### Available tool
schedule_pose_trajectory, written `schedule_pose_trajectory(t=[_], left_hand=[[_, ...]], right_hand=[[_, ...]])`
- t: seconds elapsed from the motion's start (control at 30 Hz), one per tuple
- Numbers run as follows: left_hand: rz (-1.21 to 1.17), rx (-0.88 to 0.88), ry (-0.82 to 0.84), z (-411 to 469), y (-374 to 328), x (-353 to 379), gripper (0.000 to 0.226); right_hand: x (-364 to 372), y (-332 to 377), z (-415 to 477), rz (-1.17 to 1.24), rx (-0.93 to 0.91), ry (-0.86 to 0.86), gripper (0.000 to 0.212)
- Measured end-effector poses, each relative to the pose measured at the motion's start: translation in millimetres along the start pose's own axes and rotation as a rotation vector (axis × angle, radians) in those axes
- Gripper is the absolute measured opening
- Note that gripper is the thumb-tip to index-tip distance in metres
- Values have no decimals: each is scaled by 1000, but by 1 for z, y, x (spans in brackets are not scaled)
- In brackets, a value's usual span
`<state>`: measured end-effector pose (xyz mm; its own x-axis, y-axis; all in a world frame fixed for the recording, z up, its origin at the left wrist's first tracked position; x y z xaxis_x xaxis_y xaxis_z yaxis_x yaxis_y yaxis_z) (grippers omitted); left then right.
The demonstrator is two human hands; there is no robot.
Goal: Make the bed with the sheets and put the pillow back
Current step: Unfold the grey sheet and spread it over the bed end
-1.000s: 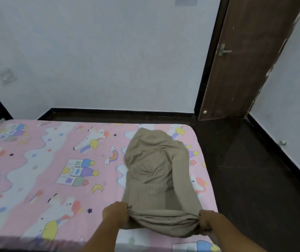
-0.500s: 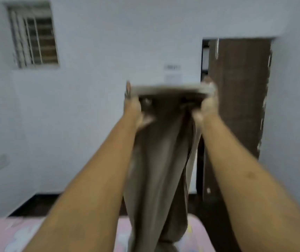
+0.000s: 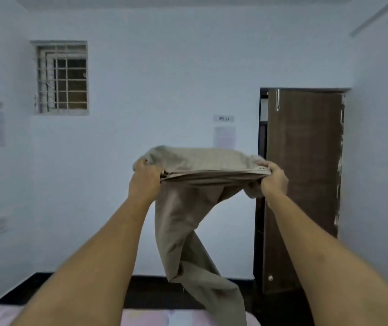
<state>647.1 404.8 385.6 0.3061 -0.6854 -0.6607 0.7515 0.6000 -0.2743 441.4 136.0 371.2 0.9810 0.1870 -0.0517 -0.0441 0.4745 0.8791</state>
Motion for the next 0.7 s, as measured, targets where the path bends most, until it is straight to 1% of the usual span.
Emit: schedule_pose_trajectory(t=[0.07, 0.13, 0.2, 0.27, 0.33, 0.4, 0.43, 0.47, 0.5, 0.53, 0.57, 0.6, 0.7], left_hand=[[21, -39, 118, -45, 12, 37, 33], [74, -83, 288, -105, 29, 79, 34], [150, -119, 476, -178, 53, 121, 39], [206, -108, 645, -263, 77, 168, 41], [203, -121, 717, -338, 107, 202, 40], [213, -156, 875, -435, 136, 239, 41], [211, -186, 988, -487, 147, 254, 41], [231, -187, 1099, -539, 153, 265, 39], [220, -203, 1169, -582, 157, 270, 38], [206, -243, 1225, -628, 159, 272, 37], [202, -265, 1266, -662, 161, 273, 35], [216, -273, 1303, -693, 164, 275, 33], [278, -242, 1318, -740, 177, 282, 29]], right_hand=[[-8, -54, -34, -273, 44, 61, 42], [-17, -113, -84, -618, 39, 202, 42], [-26, -181, -146, -906, 9, 400, 38], [-38, -247, -218, -1111, -43, 624, 27], [-51, -299, -277, -1171, -79, 755, 30], [-72, -357, -344, -1280, -74, 933, 30], [-82, -382, -377, -1278, -49, 998, 27], [-92, -407, -407, -1289, -53, 1014, 21], [-100, -427, -433, -1314, -81, 1031, 19], [-109, -452, -462, -1320, -108, 1048, 27], [-117, -477, -486, -1323, -110, 1069, 35], [-123, -499, -508, -1323, -115, 1087, 39], [-128, -531, -553, -1345, -103, 1141, 37]])
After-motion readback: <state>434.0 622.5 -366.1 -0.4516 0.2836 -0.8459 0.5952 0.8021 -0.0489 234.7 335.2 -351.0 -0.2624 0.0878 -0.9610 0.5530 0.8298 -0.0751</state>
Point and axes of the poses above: each hand's wrist, its own z-axis towards the middle knuckle, its own x-axis out of the palm, y = z × x, the point moved 7 cm from there along z, towards the middle knuckle, and after that the axes turned 3 degrees about x, right-handed, at the moved point
